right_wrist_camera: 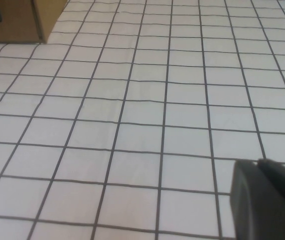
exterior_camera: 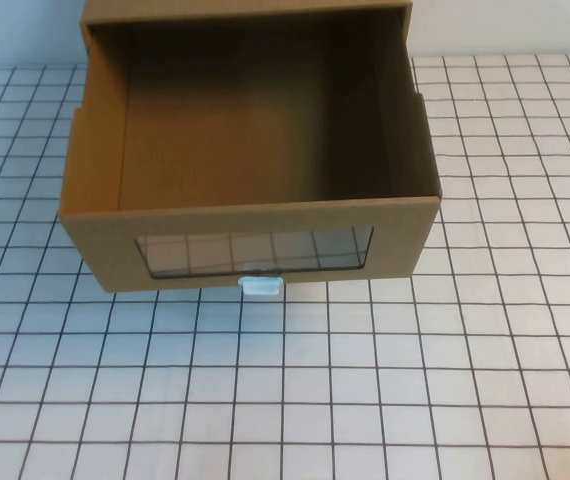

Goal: Open the shoe box
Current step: 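Pull the top drawer of the cardboard box fully open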

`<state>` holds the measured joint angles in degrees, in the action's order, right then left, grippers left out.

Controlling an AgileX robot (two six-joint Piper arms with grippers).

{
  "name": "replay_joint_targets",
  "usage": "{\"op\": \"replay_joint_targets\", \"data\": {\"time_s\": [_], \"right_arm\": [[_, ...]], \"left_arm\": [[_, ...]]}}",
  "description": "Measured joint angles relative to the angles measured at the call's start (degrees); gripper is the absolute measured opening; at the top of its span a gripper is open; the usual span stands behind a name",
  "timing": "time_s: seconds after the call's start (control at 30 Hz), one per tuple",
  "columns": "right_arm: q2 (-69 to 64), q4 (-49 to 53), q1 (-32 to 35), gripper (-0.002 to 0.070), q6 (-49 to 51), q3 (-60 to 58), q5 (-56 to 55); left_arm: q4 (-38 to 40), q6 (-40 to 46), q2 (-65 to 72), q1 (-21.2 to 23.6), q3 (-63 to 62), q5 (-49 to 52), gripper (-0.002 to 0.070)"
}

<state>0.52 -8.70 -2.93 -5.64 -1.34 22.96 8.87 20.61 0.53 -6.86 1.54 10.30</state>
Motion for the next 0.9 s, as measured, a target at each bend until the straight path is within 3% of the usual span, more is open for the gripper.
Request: {"op": "replay_joint_targets", "data": {"time_s": [0.27,0.9], "right_arm": [[0.1,0.0,0.0,-0.0013,0.0,0.0,0.0],[0.25,-0.1,0.0,-0.0014,-0.44,0.0,0.09]], "left_arm": [[-2.07,-5.38,-1.12,5.01,0.0,9.63,-0.0002],[-2.41,-5.83,-1.24,5.15,0.0,12.29,-0.0002]]}}
